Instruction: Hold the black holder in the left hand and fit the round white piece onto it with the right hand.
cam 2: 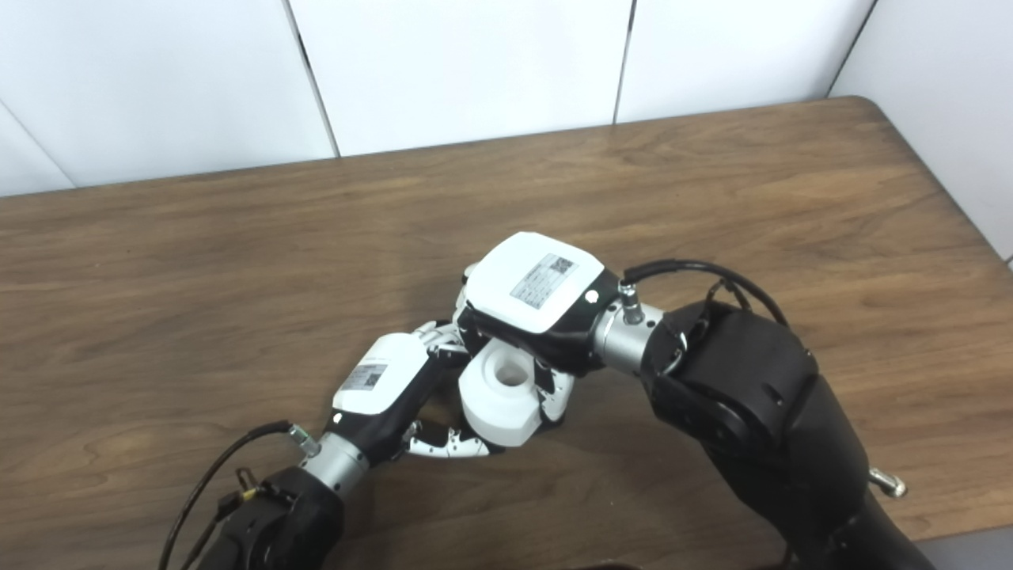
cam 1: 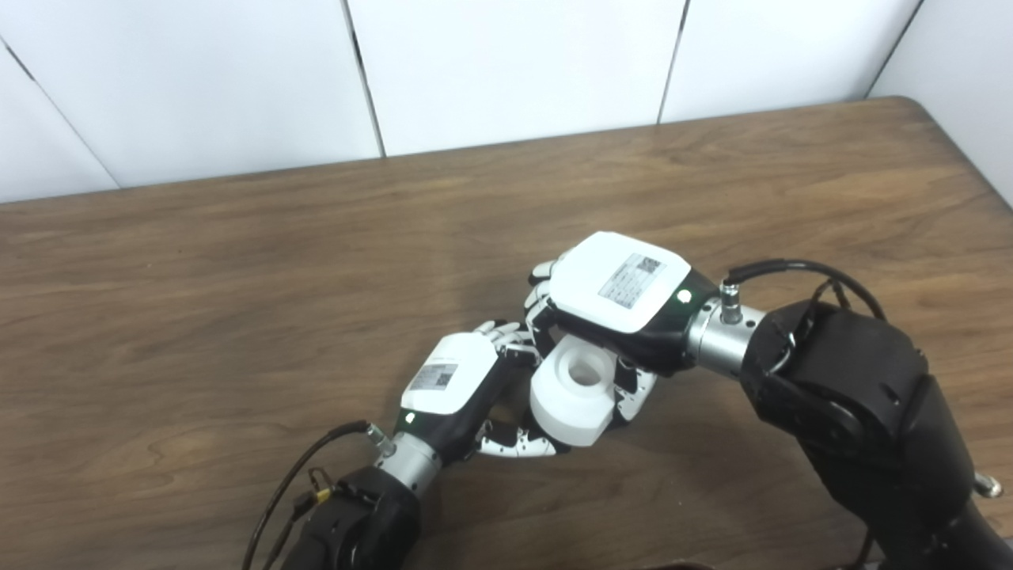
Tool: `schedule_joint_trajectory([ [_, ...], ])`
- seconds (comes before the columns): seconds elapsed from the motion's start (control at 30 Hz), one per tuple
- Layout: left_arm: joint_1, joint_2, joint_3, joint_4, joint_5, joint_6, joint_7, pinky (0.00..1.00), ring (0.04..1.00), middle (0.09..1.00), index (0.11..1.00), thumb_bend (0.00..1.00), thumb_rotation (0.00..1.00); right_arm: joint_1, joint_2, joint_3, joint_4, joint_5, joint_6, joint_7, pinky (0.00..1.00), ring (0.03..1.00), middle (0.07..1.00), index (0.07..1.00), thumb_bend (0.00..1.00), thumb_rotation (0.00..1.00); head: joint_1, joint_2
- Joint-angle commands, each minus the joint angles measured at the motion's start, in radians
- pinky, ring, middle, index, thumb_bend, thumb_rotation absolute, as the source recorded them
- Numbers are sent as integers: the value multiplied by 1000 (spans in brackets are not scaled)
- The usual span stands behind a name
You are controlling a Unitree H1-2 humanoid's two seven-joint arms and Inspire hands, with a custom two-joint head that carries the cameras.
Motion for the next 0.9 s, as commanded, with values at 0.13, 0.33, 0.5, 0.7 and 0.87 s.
schedule_joint_trajectory([
  [0.13, -8, -2, -6, -6, 6, 14, -24, 926, 895, 825, 486, 518, 49, 8, -5, 3, 22, -1, -13, 26, 824, 871, 773, 481, 526, 139, -3, 0],
  [0.33, -12, -3, -5, 3, 1, 8, -20, 926, 893, 823, 486, 518, 49, 6, -9, -3, 24, 8, -15, 22, 814, 864, 773, 484, 526, 142, -1, -3],
  [0.5, -13, -4, -6, 5, 2, 7, -18, 924, 890, 821, 486, 518, 49, -2, -12, -1, 22, 3, -18, 34, 815, 868, 777, 488, 526, 149, 0, -5],
  [0.7, -16, -6, -6, 7, 1, 11, -21, 926, 892, 822, 486, 518, 49, -13, -14, -1, 22, 1, -19, 48, 826, 880, 784, 490, 525, 151, 0, -6],
  [0.87, -17, -7, -6, 12, -2, 5, -16, 926, 891, 821, 486, 518, 49, -17, -15, -3, 21, 4, -20, 50, 823, 881, 790, 490, 525, 151, 1, -5],
])
